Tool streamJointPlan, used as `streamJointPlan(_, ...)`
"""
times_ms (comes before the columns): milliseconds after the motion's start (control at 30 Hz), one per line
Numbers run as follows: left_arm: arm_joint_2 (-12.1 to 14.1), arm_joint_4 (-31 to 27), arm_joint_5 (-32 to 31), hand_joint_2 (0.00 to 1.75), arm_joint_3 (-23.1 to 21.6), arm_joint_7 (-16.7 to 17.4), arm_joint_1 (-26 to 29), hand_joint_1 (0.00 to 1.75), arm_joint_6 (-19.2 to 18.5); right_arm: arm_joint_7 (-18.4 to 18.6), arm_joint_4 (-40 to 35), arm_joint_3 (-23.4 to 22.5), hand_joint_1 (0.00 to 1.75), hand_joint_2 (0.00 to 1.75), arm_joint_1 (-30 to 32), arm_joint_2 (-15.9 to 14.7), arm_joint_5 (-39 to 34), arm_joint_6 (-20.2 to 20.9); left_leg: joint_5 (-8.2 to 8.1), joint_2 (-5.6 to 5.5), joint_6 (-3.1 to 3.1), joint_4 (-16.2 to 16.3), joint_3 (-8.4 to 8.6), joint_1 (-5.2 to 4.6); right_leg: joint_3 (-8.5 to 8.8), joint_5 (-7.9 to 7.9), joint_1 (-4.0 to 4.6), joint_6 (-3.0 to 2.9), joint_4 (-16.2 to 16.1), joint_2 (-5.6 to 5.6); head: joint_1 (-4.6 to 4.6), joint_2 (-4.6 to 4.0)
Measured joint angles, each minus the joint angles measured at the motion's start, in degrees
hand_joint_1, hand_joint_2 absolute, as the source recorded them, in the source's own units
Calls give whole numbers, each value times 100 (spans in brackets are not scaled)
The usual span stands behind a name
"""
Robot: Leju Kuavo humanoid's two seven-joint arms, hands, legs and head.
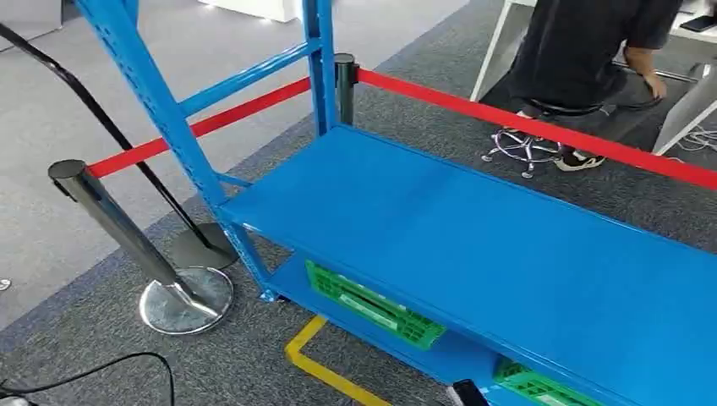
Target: Take the parts from the cabinet and place them on the table.
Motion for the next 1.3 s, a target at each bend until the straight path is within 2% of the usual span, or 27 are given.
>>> streamJointPlan(33, 0, 0, 0, 175, 0, 0, 0, 175, 0, 0, 0, 0, 0, 175, 7, 0, 11, -9, -9, 3, 12, 1, -3, -16, -243, -220, 11, 3, 514, -1, -11, 0)
streamJointPlan(67, 0, 0, -2, 175, -2, 0, 0, 175, 0, -2, 0, 0, 0, 175, 18, 0, 11, -11, -11, 5, 15, 7, -10, -29, -453, -358, 19, 6, 936, -1, -2, 0)
streamJointPlan(100, 0, 0, -2, 175, 0, 0, 1, 175, 0, -2, 0, 0, 0, 175, 26, 0, 11, -13, -16, 3, 16, 17, -12, -37, -527, -332, 27, -2, 1054, -2, -11, 0)
streamJointPlan(133, 0, 0, -2, 175, 2, 0, 0, 175, 0, 2, 0, 0, 0, 175, 28, 0, 11, -13, -26, -3, 11, 32, -10, -40, -438, -158, 31, -15, 879, -2, -4, 0)
streamJointPlan(167, 0, 0, -7, 175, 0, 0, 0, 175, 0, 11, 0, -2, 0, 175, 21, -2, 9, -9, -40, -28, -7, 55, -10, -41, -243, 80, 32, -36, 479, 0, -7, 0)
streamJointPlan(200, 0, 0, -9, 175, 0, 0, -1, 175, 0, 18, 0, -4, 0, 175, 10, -2, 7, -7, -61, -57, -37, 84, -6, -40, 46, 350, 32, -63, -91, 17, -4, 0)
streamJointPlan(233, 0, 0, -11, 175, 0, 0, -2, 175, 0, 24, 0, -7, 0, 175, 6, -4, 7, -4, -86, -80, -73, 123, -9, -36, 294, 499, 29, -87, -570, 114, -5, 0)
streamJointPlan(267, 0, 0, -13, 175, -4, 0, -4, 175, 0, 26, 0, -13, 0, 175, -2, -7, 9, -9, -115, -74, -119, 169, -40, -74, 355, 375, 39, -109, -692, 178, -9, 0)
streamJointPlan(300, 2, 2, -24, 175, -9, 0, -3, 175, -2, 24, 0, -13, 0, 175, -6, -7, 15, -15, -114, -86, -140, 186, -64, -59, 385, 403, 42, -127, -687, 163, -18, 0)
streamJointPlan(333, 6, 4, -39, 175, -9, 0, -5, 175, -2, 24, 0, -13, 0, 175, 8, -4, 24, -22, -136, -88, -102, 226, -71, -59, 380, 429, 37, -110, -701, 157, -15, 0)
streamJointPlan(367, 7, 7, -53, 175, -2, 0, -3, 175, -2, 24, 0, -15, 0, 175, 17, -7, 24, -28, -102, -89, -24, 219, -74, -53, 381, 428, 50, -110, -696, 156, -20, 0)
streamJointPlan(500, 7, 7, -59, 175, -6, 0, -6, 175, -2, 24, 0, -15, 0, 175, 4, -7, 26, -18, -103, -88, -23, 195, -55, -29, 385, 415, 83, -144, -687, 161, -20, 0)
streamJointPlan(700, 4, 7, -61, 175, -6, 0, -5, 175, -2, 26, 0, -15, 0, 175, 5, -4, 26, -18, -120, -88, -46, 206, -63, -37, 387, 413, 75, -143, -685, 158, -18, 0)
streamJointPlan(833, 7, 7, -61, 175, -6, 0, -5, 175, -2, 15, 0, -15, 0, 175, 3, -4, 35, -18, -136, -88, -56, 242, -90, -64, 391, 422, 47, -104, -703, 155, -15, 0)
streamJointPlan(1033, 7, 7, -61, 175, -6, 0, -5, 175, -2, 15, 0, -15, 0, 175, 3, -4, 35, -18, -136, -88, -56, 242, -90, -66, 393, 424, 45, -100, -708, 155, -15, 0)
streamJointPlan(1100, 7, 4, -61, 175, -9, 0, -6, 175, -2, 11, -2, -15, 0, 175, 2, -4, 37, -18, -88, -84, -22, 142, -55, -42, 414, 425, 50, -43, -740, 147, -18, 0)
streamJointPlan(1133, 0, 4, -61, 175, -20, 0, -7, 175, -2, 9, -2, -15, 0, 175, 2, -4, 37, -18, -59, -68, -10, 99, -25, -19, 293, 273, 57, -40, -541, 68, -4, 0)
streamJointPlan(1167, 0, 11, -61, 175, -13, 0, -3, 175, -2, 61, 0, -31, 0, 175, 8, -4, 13, 35, -71, -58, 20, 116, -40, -55, -509, -410, 73, -34, 1083, 49, 20, 0)
streamJointPlan(1200, 0, 13, -61, 175, -6, 0, -3, 175, -2, 68, 0, -35, 0, 175, 16, -4, 11, 41, -75, -127, 19, 119, -31, -66, -341, -50, 82, -65, 691, 53, 17, 0)
streamJointPlan(1233, 0, 13, -61, 175, -6, 0, -3, 175, -2, 68, 0, -37, 0, 175, 11, -4, 11, 41, -76, -166, 13, 126, -26, -73, -71, 229, 87, -100, 153, 81, 22, 0)
streamJointPlan(1267, 0, 13, -61, 175, -6, 0, -6, 175, -2, 66, 0, -39, 0, 175, 14, -7, 20, 37, -84, -188, 2, 136, -25, -75, 204, 452, 90, -138, -386, 174, 20, 0)
streamJointPlan(1300, -4, 15, -61, 175, -22, 0, -7, 175, -2, 63, 0, -42, 0, 175, 6, -9, 26, 24, -92, -191, -13, 151, -29, -83, 350, 389, 106, -194, -665, 194, 13, 0)
